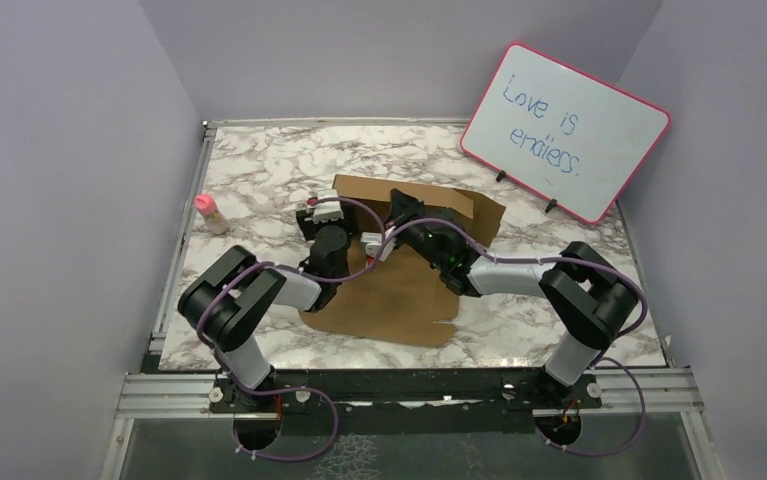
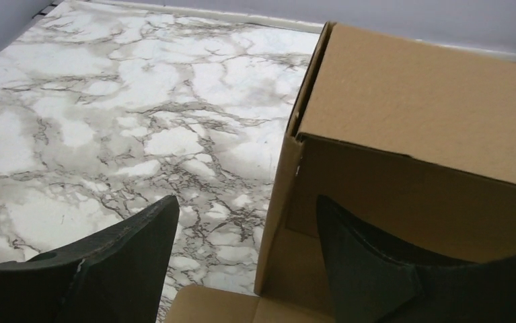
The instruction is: Fold the paper box
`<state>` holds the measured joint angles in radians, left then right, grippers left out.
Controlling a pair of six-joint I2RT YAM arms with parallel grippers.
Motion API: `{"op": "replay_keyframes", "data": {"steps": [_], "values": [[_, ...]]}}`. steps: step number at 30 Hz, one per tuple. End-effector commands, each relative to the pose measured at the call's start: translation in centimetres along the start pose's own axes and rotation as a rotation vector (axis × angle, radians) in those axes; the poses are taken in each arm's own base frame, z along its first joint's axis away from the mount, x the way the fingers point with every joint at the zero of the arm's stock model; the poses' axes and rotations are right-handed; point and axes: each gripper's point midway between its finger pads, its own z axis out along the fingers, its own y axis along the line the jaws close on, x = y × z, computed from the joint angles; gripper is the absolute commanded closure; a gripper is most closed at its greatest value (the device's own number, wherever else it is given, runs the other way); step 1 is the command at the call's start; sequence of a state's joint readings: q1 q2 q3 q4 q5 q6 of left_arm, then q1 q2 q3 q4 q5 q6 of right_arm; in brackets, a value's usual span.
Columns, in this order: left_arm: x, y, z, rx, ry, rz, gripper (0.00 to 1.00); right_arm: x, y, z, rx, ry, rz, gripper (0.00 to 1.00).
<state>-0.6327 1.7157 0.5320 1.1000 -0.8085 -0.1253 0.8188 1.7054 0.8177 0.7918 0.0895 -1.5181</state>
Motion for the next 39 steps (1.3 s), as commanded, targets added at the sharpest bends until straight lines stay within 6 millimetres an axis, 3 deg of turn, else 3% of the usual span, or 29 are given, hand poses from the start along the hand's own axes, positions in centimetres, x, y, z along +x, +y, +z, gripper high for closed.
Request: {"op": "replay_keyframes", "data": {"steps": [1,11,19,23,33,39], "values": [[-2.1,-1.4,-1.7,0.136,-0.001,-0.047,0.22,0.3,2.8,0.0,-0.091,0.022,0.034,0.99],[-4.7,-0.1,-6.1,0.208,0.112,-0.283,0.13,0.0,2.9,0.1,-0.098,0.007,0.047,0.98],[-9.8,1.8,-7.1,0.254,0.265,-0.361,0.05,-0.2,3.8,-1.2,-0.148,0.000,0.123,0.88],[-11.8,3.0,-6.7,0.294,0.314,-0.378,0.05,-0.4,3.6,-2.2,-0.151,-0.004,0.192,0.79],[-12.2,0.4,-5.0,0.491,0.474,-0.384,0.05,-1.6,1.0,-4.6,-0.135,-0.049,0.441,0.49],[-12.4,-0.3,-3.6,0.508,0.506,-0.339,0.05,-2.4,-1.3,-6.3,-0.091,-0.086,0.595,0.42]]}}
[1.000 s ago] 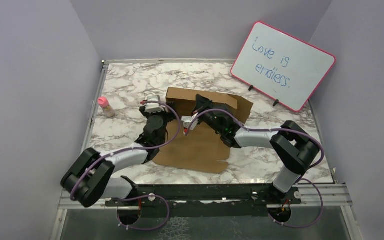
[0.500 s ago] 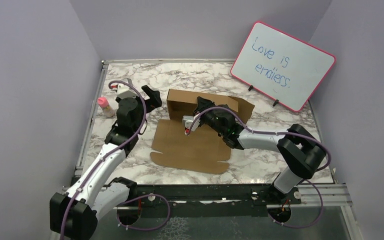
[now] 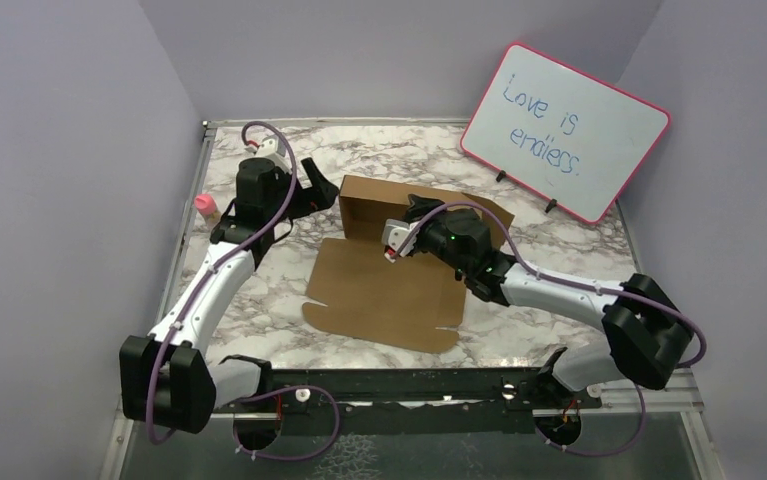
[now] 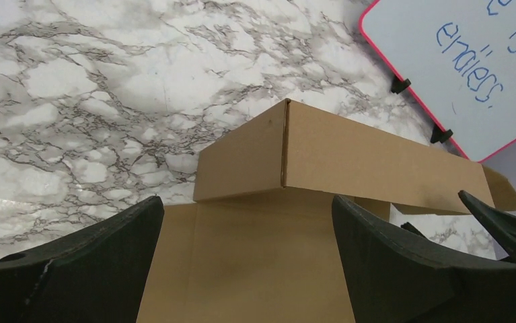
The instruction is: Fold the paper box
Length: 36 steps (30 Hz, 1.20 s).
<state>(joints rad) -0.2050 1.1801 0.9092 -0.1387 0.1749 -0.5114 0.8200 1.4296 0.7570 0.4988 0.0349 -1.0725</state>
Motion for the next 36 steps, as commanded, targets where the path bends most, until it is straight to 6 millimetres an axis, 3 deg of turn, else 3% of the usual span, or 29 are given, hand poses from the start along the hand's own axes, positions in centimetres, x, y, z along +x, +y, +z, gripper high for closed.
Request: {"op": "replay_keyframes", "data": {"steps": [1,5,7,12,16,20,31,36], "values": [[-1.4,-1.7,0.3,0.062,0.039,0.057,0.05,-2.1,-0.5,-1.8,-0.001,-0.078,0.184,0.41],[-1.9,-1.6,1.1,0.055,0.061,0.085,0.05,-4.1,-3.3,-4.0,0.078,-0.142,0.371,0.34],[-2.3,-2.0,1.5,0.068,0.064,0.091,0.05,-4.1,-4.4,-5.2,0.129,-0.140,0.480,0.30],[-1.9,-2.4,2.9,0.100,0.121,0.086,0.06,-1.5,-5.5,-7.4,0.279,-0.006,0.808,0.17],[-1.1,-2.4,3.6,0.112,0.150,0.067,0.07,0.9,-5.4,-8.5,0.381,0.169,1.044,0.16],[-0.3,-2.9,4.2,0.156,0.185,0.034,0.11,1.5,-5.4,-9.2,0.459,0.200,1.209,0.17],[1.7,-2.4,4.9,0.178,0.222,0.018,0.18,4.4,-5.2,-9.3,0.630,0.322,1.337,0.16],[2.8,-2.3,5.2,0.202,0.257,0.012,0.25,4.8,-5.3,-8.8,0.634,0.310,1.371,0.16]]}}
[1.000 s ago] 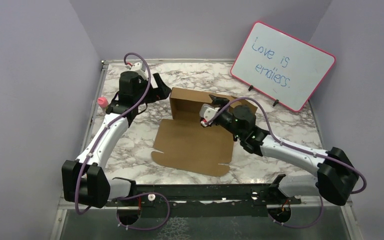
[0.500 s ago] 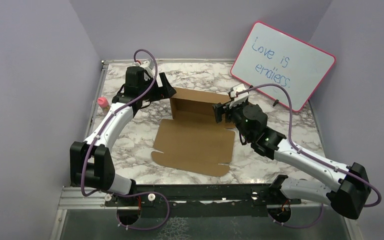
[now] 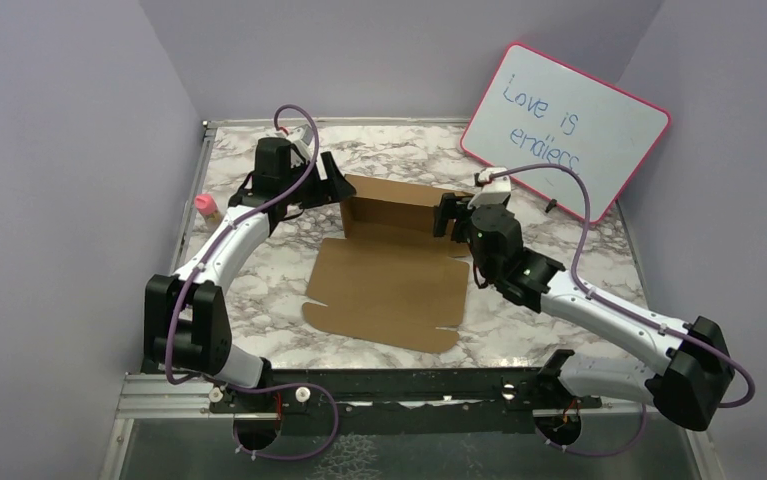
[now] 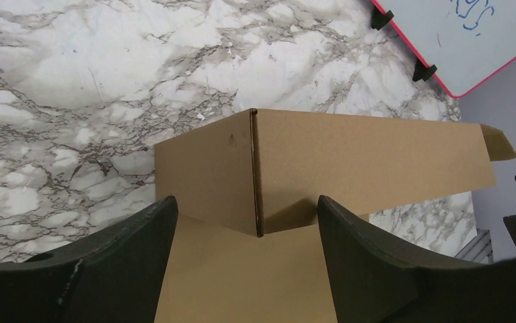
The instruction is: Fold the paper box
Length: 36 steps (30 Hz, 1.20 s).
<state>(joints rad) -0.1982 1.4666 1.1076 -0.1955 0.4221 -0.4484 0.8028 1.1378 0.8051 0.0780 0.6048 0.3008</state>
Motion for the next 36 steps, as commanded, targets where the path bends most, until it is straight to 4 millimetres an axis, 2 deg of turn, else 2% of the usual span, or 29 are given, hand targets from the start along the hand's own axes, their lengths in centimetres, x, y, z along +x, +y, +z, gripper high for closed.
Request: {"op": "replay_keyframes", "data": {"steps": [1,5,12,25,30,36], "values": [[0.7,-0.2,0.7,0.055,0.028,0.000,0.26,-1.3,-0.7,0.7,0.056,-0.024,0.086,0.16],[0.8,-0.1,0.8,0.057,0.032,0.015,0.33,-0.7,-1.1,1.4,0.067,-0.012,0.117,0.17],[1.1,-0.2,1.2,0.087,0.052,0.007,0.37,0.0,-2.4,2.8,0.056,0.009,0.218,0.21],[1.5,-0.3,0.5,0.111,0.052,-0.005,0.39,2.2,0.4,3.8,-0.060,0.136,0.285,0.28],[1.7,-0.5,0.0,0.114,0.049,0.002,0.39,1.6,2.3,4.1,-0.140,0.136,0.318,0.30],[0.9,-0.8,-1.2,0.094,0.006,0.026,0.39,0.2,4.3,4.5,-0.230,0.118,0.337,0.32]]}}
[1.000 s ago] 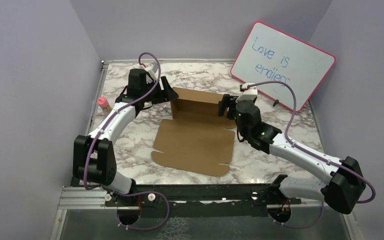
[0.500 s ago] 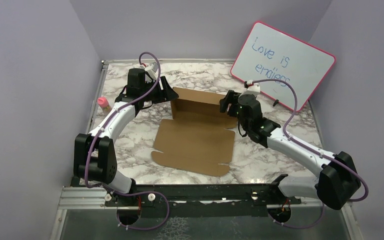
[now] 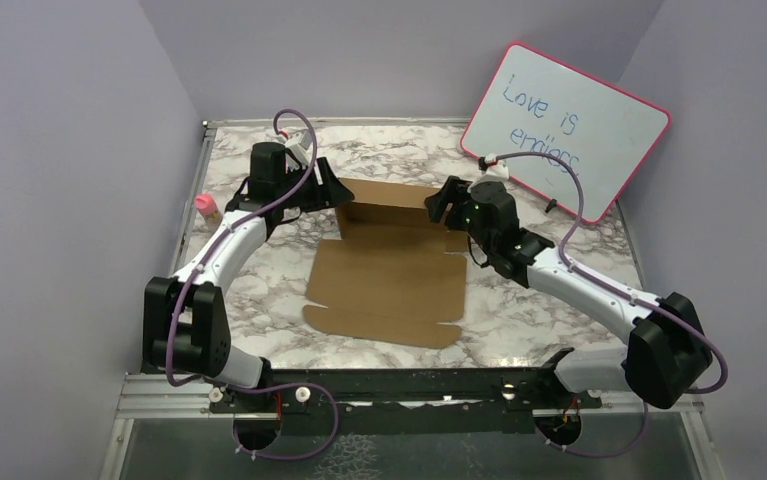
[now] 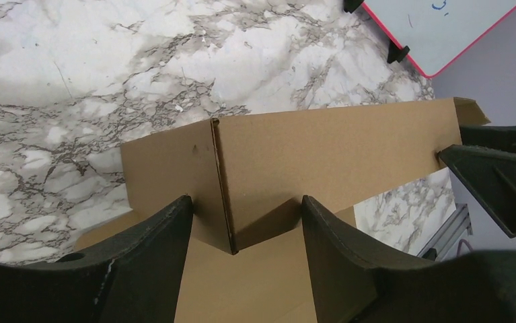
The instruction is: Fold the paper box
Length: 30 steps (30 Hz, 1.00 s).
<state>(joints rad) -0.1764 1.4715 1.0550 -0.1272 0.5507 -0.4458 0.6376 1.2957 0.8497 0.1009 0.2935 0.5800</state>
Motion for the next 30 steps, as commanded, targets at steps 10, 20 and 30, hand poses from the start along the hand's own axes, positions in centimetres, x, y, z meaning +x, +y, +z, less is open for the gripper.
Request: {"op": "replay_keyframes", "data": {"steps": [10,20,30], "values": [[-1.2,0.2,-2.5,-0.085,-0.058,0.041,0.38,-2.0,5.6,1.9,-0.202,-0.018,0.020,0.34],[-4.2,1.1,-5.7,-0.196,-0.175,0.096,0.24,-3.4,3.5,1.7,-0.160,-0.112,-0.075,0.25],[-6.6,1.5,-8.5,-0.301,-0.268,0.147,0.18,-4.1,0.0,-1.3,-0.079,-0.211,-0.115,0.21]]}}
